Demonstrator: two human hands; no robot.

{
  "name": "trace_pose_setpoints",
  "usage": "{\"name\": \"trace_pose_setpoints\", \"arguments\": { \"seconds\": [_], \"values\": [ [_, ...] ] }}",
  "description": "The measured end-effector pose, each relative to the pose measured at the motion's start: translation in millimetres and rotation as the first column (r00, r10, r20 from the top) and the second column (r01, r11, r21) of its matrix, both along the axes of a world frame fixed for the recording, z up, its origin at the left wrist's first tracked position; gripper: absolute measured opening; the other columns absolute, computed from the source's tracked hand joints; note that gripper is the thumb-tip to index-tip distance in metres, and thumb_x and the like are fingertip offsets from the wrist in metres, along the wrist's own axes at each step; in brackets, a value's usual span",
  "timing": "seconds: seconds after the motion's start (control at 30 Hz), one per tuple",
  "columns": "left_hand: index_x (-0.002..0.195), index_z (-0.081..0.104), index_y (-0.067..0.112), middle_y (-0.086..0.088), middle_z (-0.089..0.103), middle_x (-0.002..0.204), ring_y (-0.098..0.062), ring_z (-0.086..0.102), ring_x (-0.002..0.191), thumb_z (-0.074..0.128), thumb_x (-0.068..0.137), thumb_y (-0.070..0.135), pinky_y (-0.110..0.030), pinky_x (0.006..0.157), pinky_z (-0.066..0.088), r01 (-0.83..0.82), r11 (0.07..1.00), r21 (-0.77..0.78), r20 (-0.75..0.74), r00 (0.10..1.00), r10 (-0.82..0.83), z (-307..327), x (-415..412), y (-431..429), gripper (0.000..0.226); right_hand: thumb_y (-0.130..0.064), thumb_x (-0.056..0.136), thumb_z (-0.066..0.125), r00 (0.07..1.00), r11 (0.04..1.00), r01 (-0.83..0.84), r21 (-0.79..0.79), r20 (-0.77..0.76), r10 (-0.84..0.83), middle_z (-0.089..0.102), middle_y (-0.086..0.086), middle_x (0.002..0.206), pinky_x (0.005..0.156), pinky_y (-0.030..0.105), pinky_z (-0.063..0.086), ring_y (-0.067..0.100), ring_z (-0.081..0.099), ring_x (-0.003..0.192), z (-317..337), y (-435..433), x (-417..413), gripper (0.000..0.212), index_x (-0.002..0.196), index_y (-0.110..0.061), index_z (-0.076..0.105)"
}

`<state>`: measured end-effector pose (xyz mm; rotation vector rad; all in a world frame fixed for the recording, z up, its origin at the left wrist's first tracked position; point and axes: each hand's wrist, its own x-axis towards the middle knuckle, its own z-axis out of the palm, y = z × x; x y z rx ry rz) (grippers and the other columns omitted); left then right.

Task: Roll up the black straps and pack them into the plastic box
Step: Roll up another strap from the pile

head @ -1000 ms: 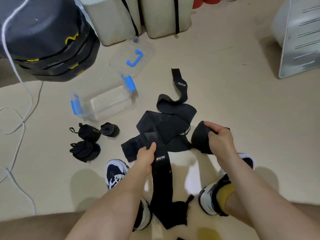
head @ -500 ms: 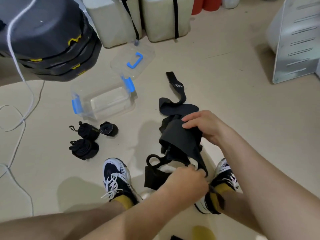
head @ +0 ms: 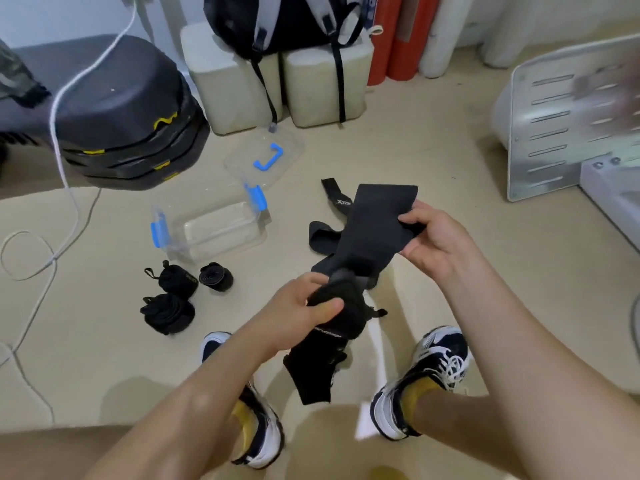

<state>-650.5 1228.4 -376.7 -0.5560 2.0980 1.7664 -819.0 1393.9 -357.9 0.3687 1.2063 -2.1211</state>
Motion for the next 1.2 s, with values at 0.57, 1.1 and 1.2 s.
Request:
{"name": "trace_pose_setpoints", "arguments": {
  "seconds": [0.57,1.1,1.2],
  "values": [
    [0.123,0.062,0.001,-0.019,0.061,0.133,-0.032,0.058,0.126,0.052,0.097,0.023,-0.047,0.108,0.044,-0.275,0.687,0.673,-0.294,0.753,0.589,104,-16,-24,0.036,-0.024,0.096,0.063,0.661,0.417,-0.396,0.818,-0.061,0.748,0.047,-0.005,0.143,0.098,0.035,0.046,0.021,0.051,0.125,58,14,29,0.063,0.15,-0.039,0.035],
    [0.106,0.071,0.009,-0.007,0.074,0.11,-0.021,0.071,0.102,0.045,0.104,0.017,-0.038,0.088,0.059,-0.364,0.685,0.631,-0.311,0.69,0.653,144,-14,-30,0.027,-0.013,0.096,0.064,0.595,0.662,-0.571,0.485,-0.31,0.741,0.076,0.005,0.086,0.074,0.033,0.061,0.017,0.073,0.077,70,22,71,0.008,0.094,-0.008,0.069],
    [0.114,0.067,0.006,-0.009,0.075,0.107,-0.022,0.072,0.093,0.054,0.101,0.016,-0.037,0.079,0.058,-0.59,0.729,0.346,-0.179,0.722,0.669,104,-7,-39,0.021,-0.011,0.094,0.066,0.655,0.674,-0.53,0.514,-0.257,0.711,0.075,0.012,0.082,0.062,0.032,0.057,0.02,0.07,0.062,58,33,78,0.009,0.097,-0.002,0.067]
  ]
}}
